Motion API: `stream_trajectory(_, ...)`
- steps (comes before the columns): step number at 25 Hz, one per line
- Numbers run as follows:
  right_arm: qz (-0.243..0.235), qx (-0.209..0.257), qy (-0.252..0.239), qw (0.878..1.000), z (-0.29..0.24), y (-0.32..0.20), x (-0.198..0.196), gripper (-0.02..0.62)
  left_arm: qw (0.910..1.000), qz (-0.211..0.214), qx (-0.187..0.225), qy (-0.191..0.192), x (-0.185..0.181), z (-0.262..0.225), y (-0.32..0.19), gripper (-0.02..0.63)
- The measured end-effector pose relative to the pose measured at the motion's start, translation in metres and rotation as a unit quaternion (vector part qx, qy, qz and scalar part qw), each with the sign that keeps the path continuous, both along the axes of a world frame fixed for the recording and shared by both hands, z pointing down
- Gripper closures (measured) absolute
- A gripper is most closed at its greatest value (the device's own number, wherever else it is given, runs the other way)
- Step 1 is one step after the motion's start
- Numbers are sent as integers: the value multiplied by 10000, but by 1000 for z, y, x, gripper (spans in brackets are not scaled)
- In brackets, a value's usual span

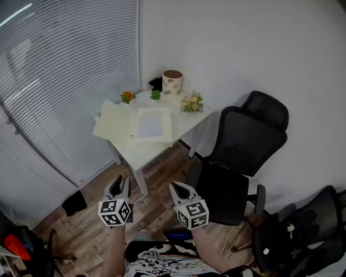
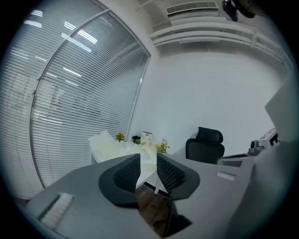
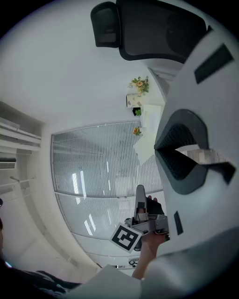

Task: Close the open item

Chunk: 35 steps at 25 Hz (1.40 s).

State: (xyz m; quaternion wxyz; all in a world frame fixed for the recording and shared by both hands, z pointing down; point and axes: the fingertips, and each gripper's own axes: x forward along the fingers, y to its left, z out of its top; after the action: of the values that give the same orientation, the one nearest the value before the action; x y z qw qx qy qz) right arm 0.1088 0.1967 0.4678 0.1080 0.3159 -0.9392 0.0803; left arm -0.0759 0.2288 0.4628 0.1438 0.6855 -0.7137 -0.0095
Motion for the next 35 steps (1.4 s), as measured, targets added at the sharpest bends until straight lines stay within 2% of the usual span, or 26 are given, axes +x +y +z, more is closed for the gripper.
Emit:
stream_trajectory(7,-50,98,58,9999,4,6,7,594,9997,-85,101,211,2,-1,4,532)
stream_trajectory(11,-6,103,74,9999,2,4,16,594,9995,-169,158,204,2,-4,8,532)
stream_trajectory(16,211,21,-137,9997,2,1,29,592,9996,-158,242,-9,9,-9,19,503)
stream_trajectory(20,103,-53,-85,9999,11,0,23,592,9992,-298,230,146,-1,0,23,503)
stream_trajectory(23,74,-134,-60,9999,19,-6,20,592,9992,-357,140,100,-7,7,18,502)
stream_trajectory(27,117,-184,-37,9998,27,-24,14,592,9990,-403,66,169,-19,19,0,503)
stream_trajectory(30,110,-211,145,9996,38,-45,8,592,9979,-512,-22,391,-33,37,-22,503)
stream_trajectory(35,191,-355,425,9983,59,-113,-3,592,9958,-670,-281,548,-65,66,-85,503)
